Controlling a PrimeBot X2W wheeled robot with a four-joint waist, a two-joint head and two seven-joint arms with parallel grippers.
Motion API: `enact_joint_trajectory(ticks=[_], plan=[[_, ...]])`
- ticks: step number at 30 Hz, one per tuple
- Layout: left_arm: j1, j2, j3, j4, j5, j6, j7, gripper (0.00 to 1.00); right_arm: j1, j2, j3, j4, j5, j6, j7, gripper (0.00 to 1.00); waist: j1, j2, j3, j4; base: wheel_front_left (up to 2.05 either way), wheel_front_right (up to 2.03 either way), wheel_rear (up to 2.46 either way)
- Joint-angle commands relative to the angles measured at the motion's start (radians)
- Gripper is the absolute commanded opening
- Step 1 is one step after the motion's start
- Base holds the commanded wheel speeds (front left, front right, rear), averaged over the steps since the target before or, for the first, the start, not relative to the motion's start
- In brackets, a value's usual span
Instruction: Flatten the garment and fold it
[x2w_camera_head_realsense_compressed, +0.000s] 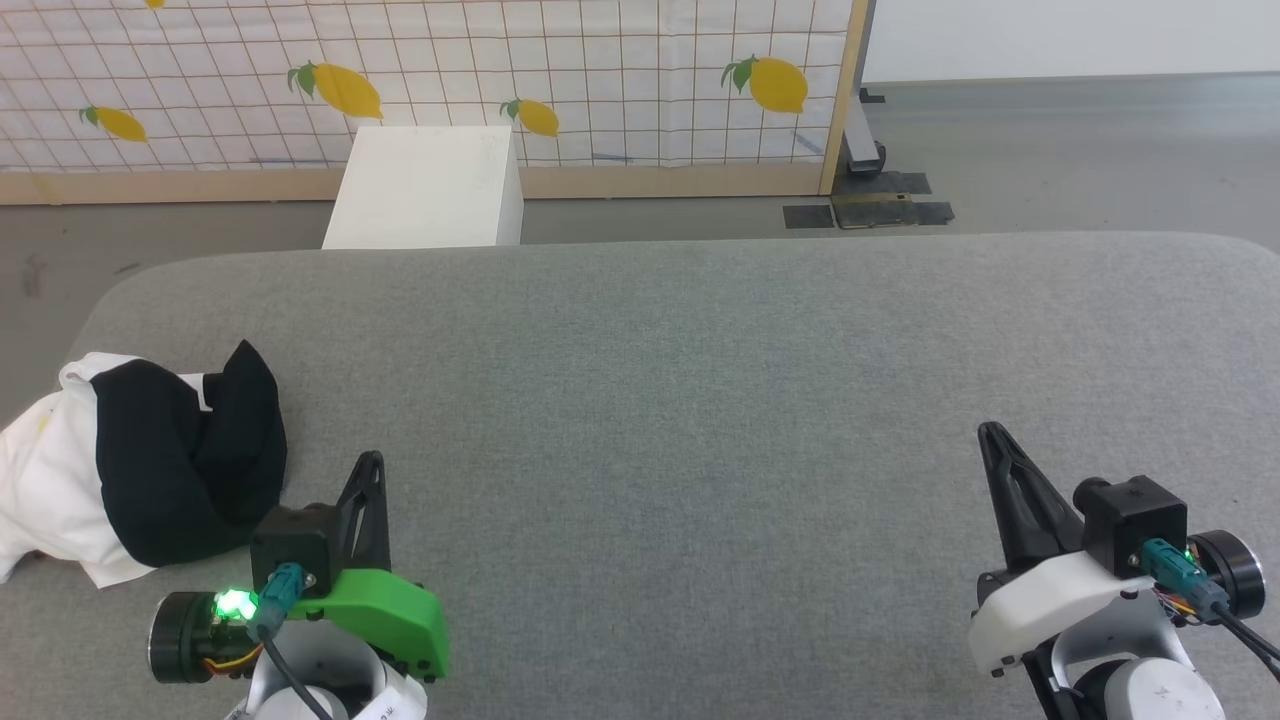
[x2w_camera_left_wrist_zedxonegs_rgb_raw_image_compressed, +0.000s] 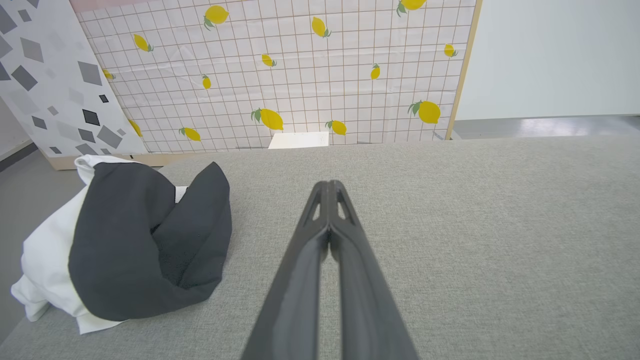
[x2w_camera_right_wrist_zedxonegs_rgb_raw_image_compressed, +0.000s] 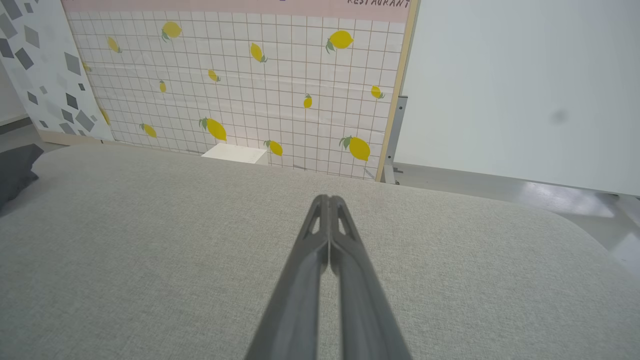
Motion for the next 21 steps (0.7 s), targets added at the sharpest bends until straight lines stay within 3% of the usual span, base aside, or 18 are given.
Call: enact_joint_trajectory(ticks=[1, 21], plan=[[0.011, -0.005, 0.004, -0.002, 0.013, 0.006, 0.001, 0.0, 0.016, 0.001, 0.002, -0.005, -0.006, -0.002, 0.0, 0.0, 0.0, 0.0087, 0.0, 0.0, 0.0, 0.0, 0.0], [0.011, -0.005, 0.004, -0.002, 0.013, 0.006, 0.001, 0.0, 0.016, 0.001, 0.002, -0.005, -0.006, -0.002, 0.0, 0.0, 0.0, 0.0087, 0.0, 0.0, 0.0, 0.0, 0.0]])
